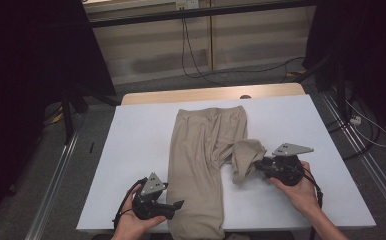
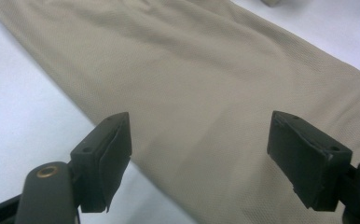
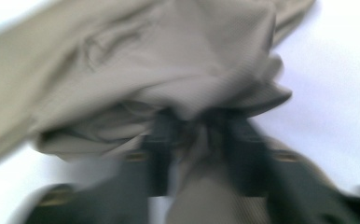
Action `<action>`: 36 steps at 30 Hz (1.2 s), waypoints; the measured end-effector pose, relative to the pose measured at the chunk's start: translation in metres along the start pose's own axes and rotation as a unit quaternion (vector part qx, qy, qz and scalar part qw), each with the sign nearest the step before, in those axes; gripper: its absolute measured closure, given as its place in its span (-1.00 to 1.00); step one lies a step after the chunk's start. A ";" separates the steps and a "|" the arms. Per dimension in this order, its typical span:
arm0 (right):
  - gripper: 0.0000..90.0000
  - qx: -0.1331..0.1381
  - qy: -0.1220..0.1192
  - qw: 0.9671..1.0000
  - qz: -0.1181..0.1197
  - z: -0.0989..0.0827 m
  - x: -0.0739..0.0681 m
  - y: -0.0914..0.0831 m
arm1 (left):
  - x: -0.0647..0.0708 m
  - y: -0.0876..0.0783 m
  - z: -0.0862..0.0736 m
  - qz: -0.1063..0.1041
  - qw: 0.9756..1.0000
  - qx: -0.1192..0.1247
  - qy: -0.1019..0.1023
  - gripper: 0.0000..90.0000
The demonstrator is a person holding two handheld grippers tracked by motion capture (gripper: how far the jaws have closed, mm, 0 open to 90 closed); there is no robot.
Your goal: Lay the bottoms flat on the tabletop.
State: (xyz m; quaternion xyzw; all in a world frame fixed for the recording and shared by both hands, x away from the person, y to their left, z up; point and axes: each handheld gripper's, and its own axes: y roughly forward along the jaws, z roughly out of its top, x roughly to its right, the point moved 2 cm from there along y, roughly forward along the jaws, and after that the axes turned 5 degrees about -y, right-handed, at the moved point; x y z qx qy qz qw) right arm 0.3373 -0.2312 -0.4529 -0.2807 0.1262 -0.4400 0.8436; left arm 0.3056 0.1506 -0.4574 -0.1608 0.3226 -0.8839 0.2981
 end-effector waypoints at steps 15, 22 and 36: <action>0.43 -0.057 -0.001 0.998 0.020 -0.013 -0.005 0.019 | 0.001 0.001 0.000 -0.004 1.000 -0.001 0.005 -0.51; 0.88 -0.060 0.007 0.996 0.063 -0.016 -0.016 0.011 | 0.002 -0.002 0.000 -0.003 1.000 0.003 0.008 -0.51; 0.89 -0.057 -0.038 0.988 0.140 -0.028 -0.074 -0.029 | 0.001 -0.002 0.000 -0.001 1.000 0.005 0.004 -0.51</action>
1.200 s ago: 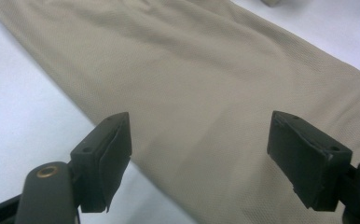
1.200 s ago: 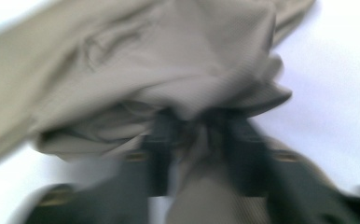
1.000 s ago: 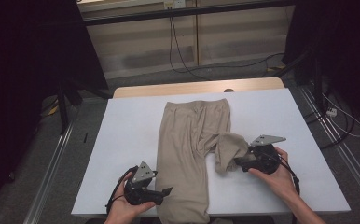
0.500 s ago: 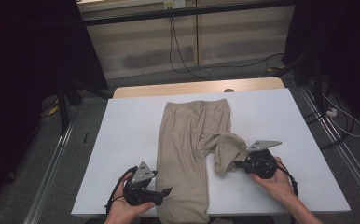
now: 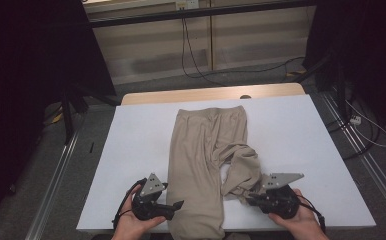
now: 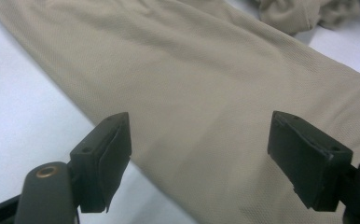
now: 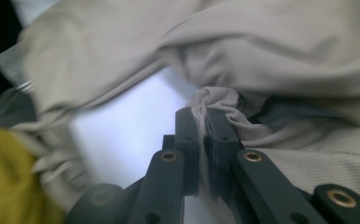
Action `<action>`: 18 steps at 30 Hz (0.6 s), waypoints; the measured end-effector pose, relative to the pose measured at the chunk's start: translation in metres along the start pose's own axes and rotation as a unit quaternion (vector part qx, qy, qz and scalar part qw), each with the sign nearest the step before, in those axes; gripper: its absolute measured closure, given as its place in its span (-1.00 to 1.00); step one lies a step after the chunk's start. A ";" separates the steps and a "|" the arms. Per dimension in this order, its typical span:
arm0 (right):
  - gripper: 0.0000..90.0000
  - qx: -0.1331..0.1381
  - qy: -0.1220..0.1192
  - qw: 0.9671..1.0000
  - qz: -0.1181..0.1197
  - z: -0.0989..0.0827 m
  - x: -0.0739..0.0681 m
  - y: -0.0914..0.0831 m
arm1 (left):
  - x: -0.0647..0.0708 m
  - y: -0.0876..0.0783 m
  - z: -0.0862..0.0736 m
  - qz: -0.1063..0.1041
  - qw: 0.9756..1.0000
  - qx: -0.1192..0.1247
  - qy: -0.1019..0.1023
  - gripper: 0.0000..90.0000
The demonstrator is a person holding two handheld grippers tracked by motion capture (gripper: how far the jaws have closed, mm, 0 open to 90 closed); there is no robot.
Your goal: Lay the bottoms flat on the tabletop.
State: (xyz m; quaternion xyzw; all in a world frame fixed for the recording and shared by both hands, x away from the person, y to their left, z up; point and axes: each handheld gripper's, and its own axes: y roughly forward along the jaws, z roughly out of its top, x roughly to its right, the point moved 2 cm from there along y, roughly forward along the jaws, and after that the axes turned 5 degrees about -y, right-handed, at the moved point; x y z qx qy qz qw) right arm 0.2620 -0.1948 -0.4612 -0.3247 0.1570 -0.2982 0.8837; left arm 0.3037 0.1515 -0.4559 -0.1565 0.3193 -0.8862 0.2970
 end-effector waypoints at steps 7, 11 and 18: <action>0.87 -0.007 -0.013 0.999 0.052 -0.017 -0.043 -0.012 | 0.001 0.000 0.000 0.003 1.000 -0.002 0.004 -0.51; 0.46 0.016 -0.022 0.998 0.054 -0.017 -0.052 -0.021 | 0.000 0.000 0.000 0.004 1.000 0.001 0.001 -0.51; -0.12 0.033 -0.016 0.999 -0.020 -0.001 -0.023 -0.014 | 0.000 0.001 0.000 0.006 1.000 -0.001 0.001 -0.51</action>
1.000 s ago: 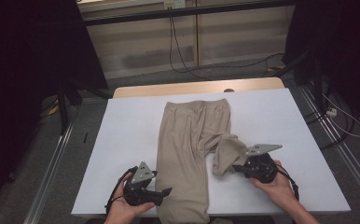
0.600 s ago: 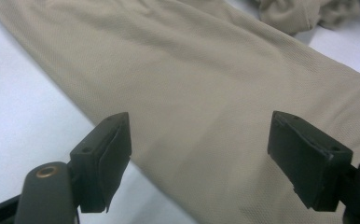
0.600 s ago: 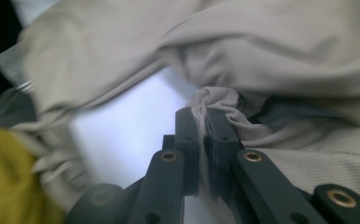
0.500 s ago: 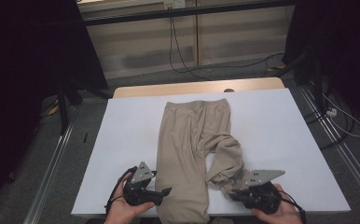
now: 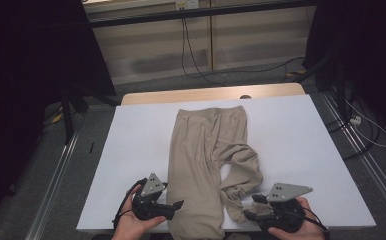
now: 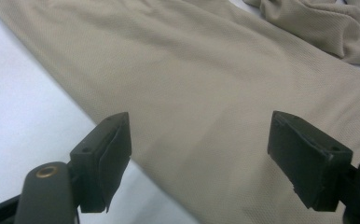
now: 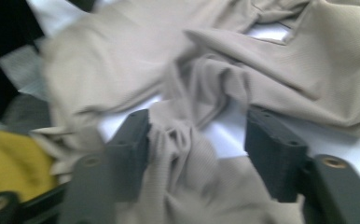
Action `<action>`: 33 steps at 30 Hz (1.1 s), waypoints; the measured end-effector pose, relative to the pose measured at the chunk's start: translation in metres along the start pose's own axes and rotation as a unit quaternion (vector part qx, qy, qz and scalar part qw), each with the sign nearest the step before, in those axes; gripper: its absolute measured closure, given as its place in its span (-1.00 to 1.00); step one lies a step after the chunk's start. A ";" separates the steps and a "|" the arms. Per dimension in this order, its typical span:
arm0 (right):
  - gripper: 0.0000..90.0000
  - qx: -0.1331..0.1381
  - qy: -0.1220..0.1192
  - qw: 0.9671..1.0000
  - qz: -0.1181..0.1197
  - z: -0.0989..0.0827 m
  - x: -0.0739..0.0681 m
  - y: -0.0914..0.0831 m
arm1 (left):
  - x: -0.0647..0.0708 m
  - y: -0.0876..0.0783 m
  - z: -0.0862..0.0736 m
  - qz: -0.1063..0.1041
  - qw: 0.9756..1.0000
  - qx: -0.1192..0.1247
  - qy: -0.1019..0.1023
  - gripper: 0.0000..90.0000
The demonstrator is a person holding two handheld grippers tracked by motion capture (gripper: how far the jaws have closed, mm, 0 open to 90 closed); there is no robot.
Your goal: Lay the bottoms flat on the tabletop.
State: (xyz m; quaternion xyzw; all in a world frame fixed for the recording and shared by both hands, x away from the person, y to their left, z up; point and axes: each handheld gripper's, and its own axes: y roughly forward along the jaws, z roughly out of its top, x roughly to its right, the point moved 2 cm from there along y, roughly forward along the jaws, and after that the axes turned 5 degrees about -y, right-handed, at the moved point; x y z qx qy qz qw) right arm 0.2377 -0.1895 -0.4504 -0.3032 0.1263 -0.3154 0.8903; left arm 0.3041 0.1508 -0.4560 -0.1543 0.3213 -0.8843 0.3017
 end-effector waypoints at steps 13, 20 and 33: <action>0.71 -0.060 -0.034 0.997 0.045 -0.008 -0.017 0.026 | 0.000 0.002 0.001 -0.008 1.000 -0.001 0.003 -0.51; 0.70 -0.079 -0.037 0.993 0.084 -0.020 -0.043 0.009 | -0.001 0.002 0.002 -0.005 1.000 -0.001 0.002 -0.51; 0.15 0.000 0.005 1.000 0.005 -0.003 -0.011 -0.001 | -0.001 0.004 0.002 0.000 1.000 -0.003 0.004 -0.51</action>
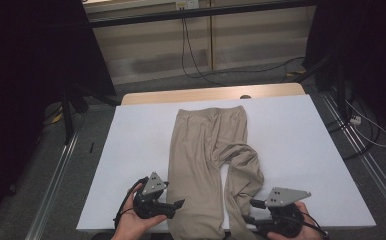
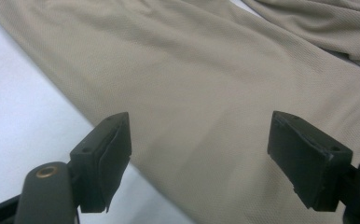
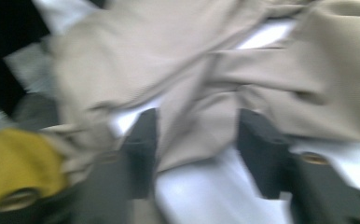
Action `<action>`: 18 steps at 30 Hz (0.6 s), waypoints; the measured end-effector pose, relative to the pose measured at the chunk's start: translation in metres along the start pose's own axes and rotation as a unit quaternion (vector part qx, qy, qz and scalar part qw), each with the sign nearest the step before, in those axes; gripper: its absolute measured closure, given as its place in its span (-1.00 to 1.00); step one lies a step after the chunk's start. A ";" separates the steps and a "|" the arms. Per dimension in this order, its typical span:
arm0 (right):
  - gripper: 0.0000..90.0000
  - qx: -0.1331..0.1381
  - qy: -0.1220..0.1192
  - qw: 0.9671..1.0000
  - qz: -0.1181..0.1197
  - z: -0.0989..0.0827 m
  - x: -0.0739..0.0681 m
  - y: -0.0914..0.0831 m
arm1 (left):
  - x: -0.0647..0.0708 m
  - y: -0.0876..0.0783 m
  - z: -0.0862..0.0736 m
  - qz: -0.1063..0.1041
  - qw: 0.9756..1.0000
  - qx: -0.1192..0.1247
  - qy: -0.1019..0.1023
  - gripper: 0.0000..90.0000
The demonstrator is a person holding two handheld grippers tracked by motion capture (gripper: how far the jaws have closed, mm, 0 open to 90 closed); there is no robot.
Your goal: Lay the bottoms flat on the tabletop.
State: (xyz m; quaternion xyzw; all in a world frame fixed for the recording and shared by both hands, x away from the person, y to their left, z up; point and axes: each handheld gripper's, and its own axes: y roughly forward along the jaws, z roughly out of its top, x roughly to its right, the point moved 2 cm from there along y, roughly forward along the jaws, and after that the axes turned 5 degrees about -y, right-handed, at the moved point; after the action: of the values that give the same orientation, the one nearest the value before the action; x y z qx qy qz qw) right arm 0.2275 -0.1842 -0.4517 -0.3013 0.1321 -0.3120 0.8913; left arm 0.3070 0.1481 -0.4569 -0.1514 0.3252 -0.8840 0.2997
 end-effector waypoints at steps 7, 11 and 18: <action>0.01 -0.030 -0.021 0.998 -0.049 0.014 0.029 0.032 | 0.000 0.001 0.000 -0.002 1.000 -0.002 0.001 -0.51; 0.23 -0.049 -0.033 0.997 -0.058 0.008 0.028 0.044 | -0.001 -0.001 0.000 -0.003 1.000 0.001 0.000 -0.51; 0.95 -0.063 -0.026 0.997 -0.029 -0.004 0.013 0.021 | 0.000 -0.003 0.000 0.001 1.000 0.002 0.002 -0.51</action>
State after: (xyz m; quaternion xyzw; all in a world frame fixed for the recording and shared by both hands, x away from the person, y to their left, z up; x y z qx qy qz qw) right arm 0.2460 -0.1811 -0.4680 -0.3681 0.1194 -0.3206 0.8645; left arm 0.3054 0.1500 -0.4551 -0.1493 0.3243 -0.8846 0.3000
